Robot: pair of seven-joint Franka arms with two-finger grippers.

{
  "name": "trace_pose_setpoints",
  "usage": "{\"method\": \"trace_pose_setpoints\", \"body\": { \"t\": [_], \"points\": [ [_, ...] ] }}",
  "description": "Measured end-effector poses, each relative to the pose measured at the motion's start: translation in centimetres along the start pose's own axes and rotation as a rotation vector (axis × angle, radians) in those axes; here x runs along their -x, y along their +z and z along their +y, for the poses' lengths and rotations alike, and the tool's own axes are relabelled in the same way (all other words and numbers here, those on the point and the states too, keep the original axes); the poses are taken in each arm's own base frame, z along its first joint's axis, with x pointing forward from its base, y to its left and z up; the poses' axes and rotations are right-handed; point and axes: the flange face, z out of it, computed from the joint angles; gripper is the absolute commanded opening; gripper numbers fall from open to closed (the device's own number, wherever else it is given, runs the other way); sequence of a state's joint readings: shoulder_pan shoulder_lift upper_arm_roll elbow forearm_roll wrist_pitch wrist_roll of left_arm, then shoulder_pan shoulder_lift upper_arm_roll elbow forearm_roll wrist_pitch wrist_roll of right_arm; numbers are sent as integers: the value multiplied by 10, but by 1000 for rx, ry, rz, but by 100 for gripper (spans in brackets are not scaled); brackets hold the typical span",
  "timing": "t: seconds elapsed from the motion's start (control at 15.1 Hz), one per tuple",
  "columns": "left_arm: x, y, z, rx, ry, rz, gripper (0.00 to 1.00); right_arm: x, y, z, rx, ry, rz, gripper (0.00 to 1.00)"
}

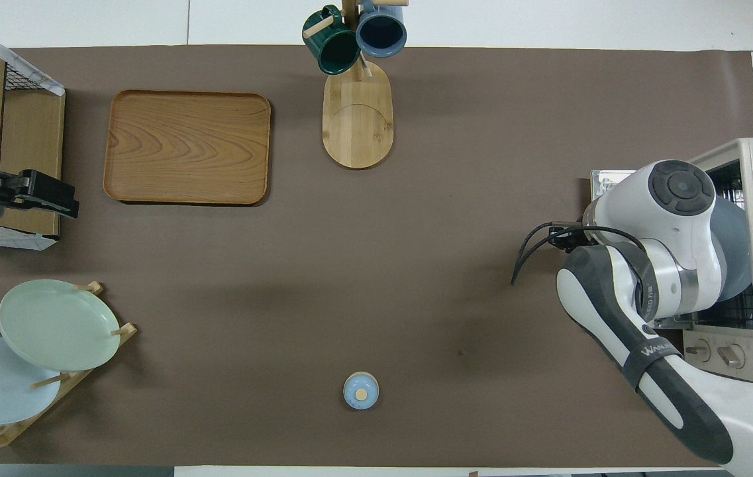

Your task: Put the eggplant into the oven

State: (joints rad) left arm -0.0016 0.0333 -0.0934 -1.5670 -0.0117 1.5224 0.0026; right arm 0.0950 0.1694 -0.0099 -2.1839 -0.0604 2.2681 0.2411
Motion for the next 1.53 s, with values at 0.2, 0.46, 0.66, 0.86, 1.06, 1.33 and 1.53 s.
{"method": "trace_pose_setpoints", "body": {
  "t": [0.2, 0.46, 0.66, 0.86, 1.06, 1.33, 1.53],
  "points": [
    [0, 0, 0, 0, 0, 0, 100, 1, 9, 17, -4, -26, 4, 0],
    [0, 0, 0, 0, 0, 0, 100, 2, 10, 19, 5, -55, 2, 0],
    [0, 0, 0, 0, 0, 0, 100, 3, 10, 15, 74, -131, 14, 0],
    [0, 0, 0, 0, 0, 0, 100, 4, 6, 7, 129, -191, 7, 0],
    [0, 0, 0, 0, 0, 0, 100, -3, -20, 5, 155, -188, -34, 0],
    [0, 0, 0, 0, 0, 0, 100, -14, -79, 25, 169, -219, -59, 0],
    [0, 0, 0, 0, 0, 0, 100, -12, -112, 54, 164, -242, -51, 0]
  ]
}}
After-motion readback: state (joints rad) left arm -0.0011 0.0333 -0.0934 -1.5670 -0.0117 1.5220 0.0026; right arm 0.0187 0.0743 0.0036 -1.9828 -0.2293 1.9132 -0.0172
